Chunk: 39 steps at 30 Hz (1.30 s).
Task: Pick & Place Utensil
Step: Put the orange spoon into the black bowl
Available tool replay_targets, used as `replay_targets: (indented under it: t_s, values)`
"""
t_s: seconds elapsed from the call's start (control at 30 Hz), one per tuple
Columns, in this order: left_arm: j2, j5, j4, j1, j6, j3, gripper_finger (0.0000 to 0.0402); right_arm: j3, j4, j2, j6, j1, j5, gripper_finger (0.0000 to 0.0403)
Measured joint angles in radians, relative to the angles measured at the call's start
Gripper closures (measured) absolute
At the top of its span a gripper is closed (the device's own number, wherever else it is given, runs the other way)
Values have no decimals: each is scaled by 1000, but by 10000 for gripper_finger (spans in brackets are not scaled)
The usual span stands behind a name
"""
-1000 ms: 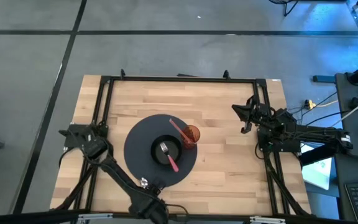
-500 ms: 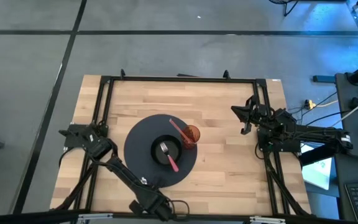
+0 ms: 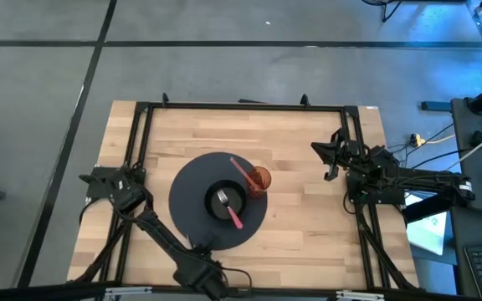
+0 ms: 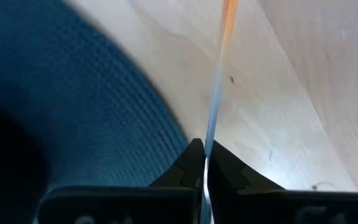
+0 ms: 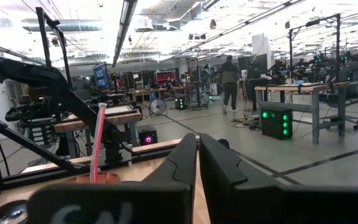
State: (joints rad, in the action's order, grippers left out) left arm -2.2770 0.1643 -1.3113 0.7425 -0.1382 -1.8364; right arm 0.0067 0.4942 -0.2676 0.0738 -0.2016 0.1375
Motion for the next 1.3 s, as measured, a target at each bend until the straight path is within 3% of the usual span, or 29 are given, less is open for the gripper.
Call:
replay_targets:
  t_s: [0.17, 0.27, 0.5, 0.7, 0.93, 1.1, 1.3]
  values:
    - [47, 74, -16, 17, -71, 0, 399, 0, 0, 0, 0, 0, 0, 382]
    - [99, 180, -45, 33, -131, -1, 399, 0, -1, 0, 0, 0, 0, 382]
    - [252, 570, -124, 79, -276, -1, 399, 0, -9, 0, -2, 0, 0, 382]
    - [420, 909, -113, 134, -305, 15, 399, 0, -14, 0, -3, 0, 0, 382]
    - [719, 1186, -129, 218, -409, 188, 400, 0, -14, 0, -3, 0, 0, 382]
    - [987, 1263, -130, 249, -509, 377, 400, 0, -14, 0, -16, 0, 1, 382]
    - [1265, 1402, -97, 286, -740, 656, 400, 0, -14, 0, -29, 0, 1, 382]
